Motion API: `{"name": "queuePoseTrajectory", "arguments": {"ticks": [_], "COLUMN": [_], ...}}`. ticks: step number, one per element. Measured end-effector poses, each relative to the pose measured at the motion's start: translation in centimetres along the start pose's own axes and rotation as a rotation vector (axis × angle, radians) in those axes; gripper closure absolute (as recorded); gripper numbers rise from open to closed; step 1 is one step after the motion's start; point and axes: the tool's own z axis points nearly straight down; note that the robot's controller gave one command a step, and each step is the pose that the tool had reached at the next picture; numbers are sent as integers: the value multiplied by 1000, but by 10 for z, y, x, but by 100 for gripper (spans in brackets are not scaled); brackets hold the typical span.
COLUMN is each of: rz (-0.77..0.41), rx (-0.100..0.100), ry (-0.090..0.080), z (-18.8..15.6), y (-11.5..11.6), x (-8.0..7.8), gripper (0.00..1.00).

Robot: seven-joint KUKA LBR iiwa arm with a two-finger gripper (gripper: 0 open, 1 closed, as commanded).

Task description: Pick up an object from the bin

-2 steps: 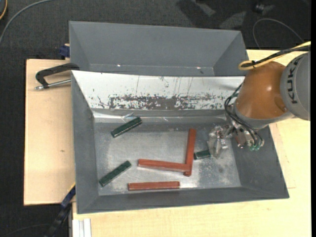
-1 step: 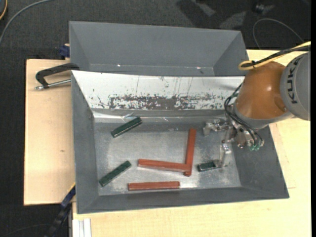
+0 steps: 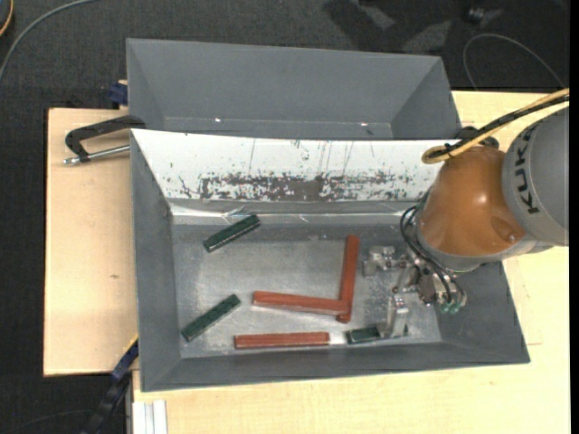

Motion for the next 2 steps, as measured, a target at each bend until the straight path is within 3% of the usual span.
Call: {"name": "queuePoseTrajectory", "arguments": {"ticks": [1,2], "rz": [113,117], "rx": [-2,1], "ry": [-2,-3], "z": [0,0], "y": [71,67], "x": [0,0], "gripper": [0,100]}}
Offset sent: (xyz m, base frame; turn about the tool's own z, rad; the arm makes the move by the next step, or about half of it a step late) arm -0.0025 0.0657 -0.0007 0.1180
